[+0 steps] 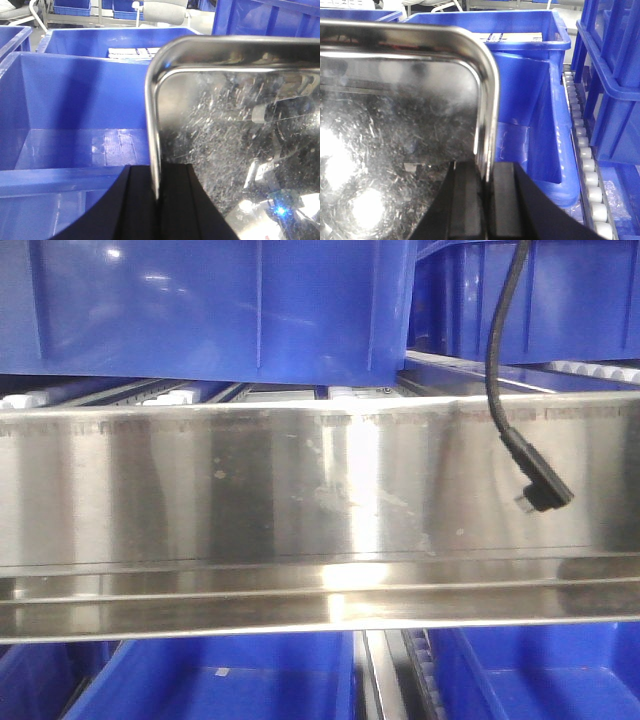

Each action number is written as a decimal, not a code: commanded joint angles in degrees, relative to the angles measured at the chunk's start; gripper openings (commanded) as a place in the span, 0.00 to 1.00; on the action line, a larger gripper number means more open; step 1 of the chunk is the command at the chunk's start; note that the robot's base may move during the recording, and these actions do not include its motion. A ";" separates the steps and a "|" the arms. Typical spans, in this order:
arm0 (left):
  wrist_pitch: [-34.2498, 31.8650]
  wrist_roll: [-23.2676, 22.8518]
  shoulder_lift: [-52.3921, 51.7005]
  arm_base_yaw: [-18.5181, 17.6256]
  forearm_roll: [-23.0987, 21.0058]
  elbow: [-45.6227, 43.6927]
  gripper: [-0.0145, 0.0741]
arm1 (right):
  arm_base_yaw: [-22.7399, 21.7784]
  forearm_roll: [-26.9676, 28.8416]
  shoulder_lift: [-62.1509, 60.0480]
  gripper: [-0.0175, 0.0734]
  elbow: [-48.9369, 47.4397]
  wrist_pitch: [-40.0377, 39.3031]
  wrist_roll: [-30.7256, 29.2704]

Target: Stack silver trays without gaps

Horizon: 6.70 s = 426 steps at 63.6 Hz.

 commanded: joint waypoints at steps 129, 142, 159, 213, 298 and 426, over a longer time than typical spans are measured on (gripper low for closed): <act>-4.16 0.49 -0.55 -0.98 -2.82 -0.68 0.14 | -1.88 4.39 -0.10 0.11 -0.48 -15.20 -0.64; -4.16 0.49 -0.55 -0.98 -2.82 -0.68 0.14 | -1.88 4.39 -0.10 0.11 -0.48 -15.66 -0.64; -4.16 0.49 -0.55 -0.98 -2.82 -0.68 0.14 | -1.88 4.39 -0.10 0.11 -0.48 -15.93 -0.64; -4.16 0.49 -0.55 -0.98 -2.82 -0.68 0.14 | -1.88 4.39 -0.10 0.11 -0.48 -15.93 -0.64; -4.16 0.49 -0.55 -0.98 -2.82 -0.68 0.14 | -1.78 4.39 -0.10 0.11 -0.48 -16.02 -0.64; -4.16 0.49 -0.55 -0.98 -2.82 -0.68 0.14 | -1.78 4.39 -0.10 0.11 -0.48 -16.15 -0.64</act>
